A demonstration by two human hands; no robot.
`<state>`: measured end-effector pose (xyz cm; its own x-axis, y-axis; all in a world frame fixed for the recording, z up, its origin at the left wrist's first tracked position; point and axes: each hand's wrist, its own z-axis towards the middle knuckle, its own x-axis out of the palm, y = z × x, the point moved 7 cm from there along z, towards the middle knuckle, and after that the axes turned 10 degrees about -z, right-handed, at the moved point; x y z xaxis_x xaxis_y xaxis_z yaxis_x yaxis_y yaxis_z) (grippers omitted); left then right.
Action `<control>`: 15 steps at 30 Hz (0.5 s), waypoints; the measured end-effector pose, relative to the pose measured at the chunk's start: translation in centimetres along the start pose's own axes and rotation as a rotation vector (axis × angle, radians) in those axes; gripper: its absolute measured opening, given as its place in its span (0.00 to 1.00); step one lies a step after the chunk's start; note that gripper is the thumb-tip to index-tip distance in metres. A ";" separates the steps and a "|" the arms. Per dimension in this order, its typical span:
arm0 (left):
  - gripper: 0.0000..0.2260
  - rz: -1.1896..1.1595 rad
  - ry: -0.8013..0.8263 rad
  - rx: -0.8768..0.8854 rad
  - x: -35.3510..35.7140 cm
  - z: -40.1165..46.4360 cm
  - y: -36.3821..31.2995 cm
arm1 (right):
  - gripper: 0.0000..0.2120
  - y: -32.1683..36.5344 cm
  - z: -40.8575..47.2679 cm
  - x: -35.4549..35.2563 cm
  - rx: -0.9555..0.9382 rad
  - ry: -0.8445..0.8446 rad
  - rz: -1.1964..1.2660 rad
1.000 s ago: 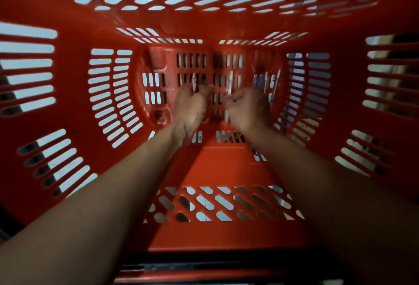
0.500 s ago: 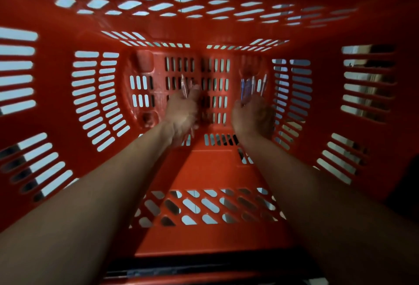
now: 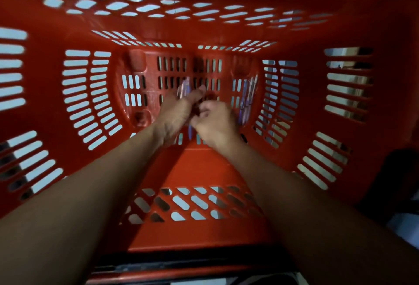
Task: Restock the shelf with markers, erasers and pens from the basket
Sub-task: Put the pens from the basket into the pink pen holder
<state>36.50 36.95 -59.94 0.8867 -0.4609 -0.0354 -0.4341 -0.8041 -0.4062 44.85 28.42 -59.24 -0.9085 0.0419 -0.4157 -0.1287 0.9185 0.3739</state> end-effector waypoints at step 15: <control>0.12 -0.003 0.026 -0.004 -0.4 0.0 0.1 | 0.17 -5.5 1.5 -6.4 0.459 -0.433 -0.359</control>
<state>36.15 37.08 -59.95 0.8837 -0.4679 -0.0099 -0.4319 -0.8073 -0.4022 51.98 23.69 -59.90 -0.5905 -0.2287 -0.7740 -0.1233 0.9733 -0.1935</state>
